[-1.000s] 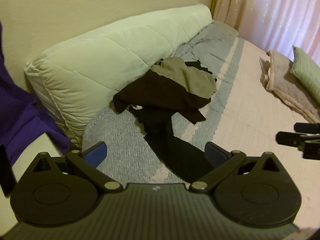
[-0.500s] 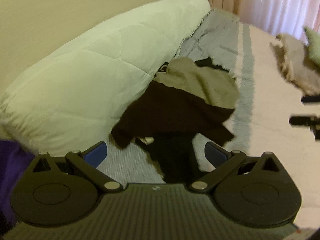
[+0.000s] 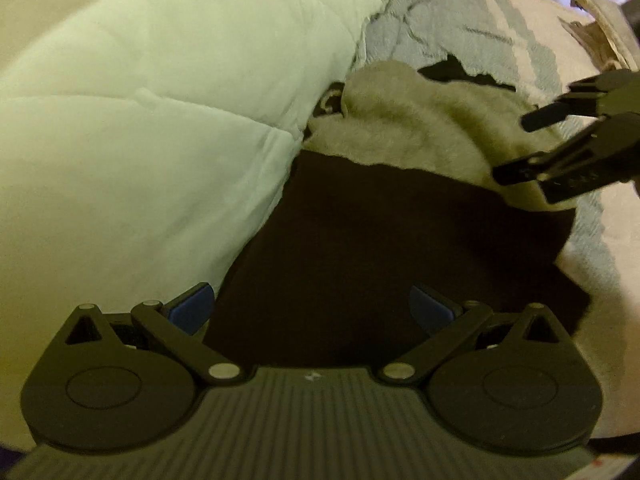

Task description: Fold large clothes

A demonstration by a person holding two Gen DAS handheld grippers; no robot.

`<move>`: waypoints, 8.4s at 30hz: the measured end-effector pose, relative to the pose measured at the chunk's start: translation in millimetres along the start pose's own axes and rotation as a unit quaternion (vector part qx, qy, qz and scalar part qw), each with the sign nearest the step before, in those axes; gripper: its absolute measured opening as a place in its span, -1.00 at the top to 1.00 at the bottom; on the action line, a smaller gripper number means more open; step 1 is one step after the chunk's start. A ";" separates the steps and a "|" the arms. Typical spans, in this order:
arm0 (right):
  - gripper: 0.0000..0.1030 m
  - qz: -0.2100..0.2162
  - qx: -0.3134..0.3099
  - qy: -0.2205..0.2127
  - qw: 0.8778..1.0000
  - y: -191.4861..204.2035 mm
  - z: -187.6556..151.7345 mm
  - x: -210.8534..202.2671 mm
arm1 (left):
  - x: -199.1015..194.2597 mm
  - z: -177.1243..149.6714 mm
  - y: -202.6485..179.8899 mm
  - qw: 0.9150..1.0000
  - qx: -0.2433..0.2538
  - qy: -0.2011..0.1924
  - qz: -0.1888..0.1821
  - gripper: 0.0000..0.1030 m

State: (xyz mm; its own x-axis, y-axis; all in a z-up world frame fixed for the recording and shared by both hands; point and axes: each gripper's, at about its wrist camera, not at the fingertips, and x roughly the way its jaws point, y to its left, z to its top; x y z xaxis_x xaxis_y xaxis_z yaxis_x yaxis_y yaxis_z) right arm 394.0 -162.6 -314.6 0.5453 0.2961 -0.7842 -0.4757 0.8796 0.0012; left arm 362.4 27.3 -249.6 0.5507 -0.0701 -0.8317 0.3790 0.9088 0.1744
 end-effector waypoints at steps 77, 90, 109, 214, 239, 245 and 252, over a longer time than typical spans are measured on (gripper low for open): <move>0.97 -0.528 0.491 -0.090 0.687 81.4 -564.9 -714.6 | -278.8 -50.5 -411.5 0.889 0.277 -0.129 -0.340 0.28; 1.00 -0.344 0.410 -0.105 0.838 -120.1 -581.5 -708.8 | -263.3 -56.1 -530.1 0.908 0.262 -0.089 -0.315 -0.23; 0.90 -0.072 0.454 -0.011 0.888 -199.0 -663.0 -554.0 | -90.7 -76.9 -563.5 0.908 0.237 0.081 -0.336 0.73; 0.10 -0.197 0.394 -0.119 0.890 -357.5 -659.1 -596.8 | -151.4 3.7 -638.6 0.949 0.182 -0.095 -0.241 -0.03; 0.28 -0.226 0.355 0.014 0.907 -408.2 -605.1 -473.1 | 8.7 -3.0 -533.6 0.925 0.152 0.055 -0.344 0.45; 0.82 -0.230 0.364 0.011 0.902 -404.0 -602.2 -478.0 | 14.5 -12.3 -548.7 0.915 0.164 0.081 -0.360 0.75; 0.85 -0.312 0.341 -0.037 0.886 -388.5 -581.4 -555.3 | -42.8 -0.3 -505.4 0.942 0.141 0.006 -0.306 0.96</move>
State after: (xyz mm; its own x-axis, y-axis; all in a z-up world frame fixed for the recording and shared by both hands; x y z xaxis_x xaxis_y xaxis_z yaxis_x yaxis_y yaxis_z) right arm -125.2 -885.3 -240.4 0.6115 -0.3255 -0.7212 0.4477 0.8939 -0.0238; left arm 147.0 -428.9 -302.4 0.1578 -0.5384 -0.8278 0.8059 0.5546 -0.2071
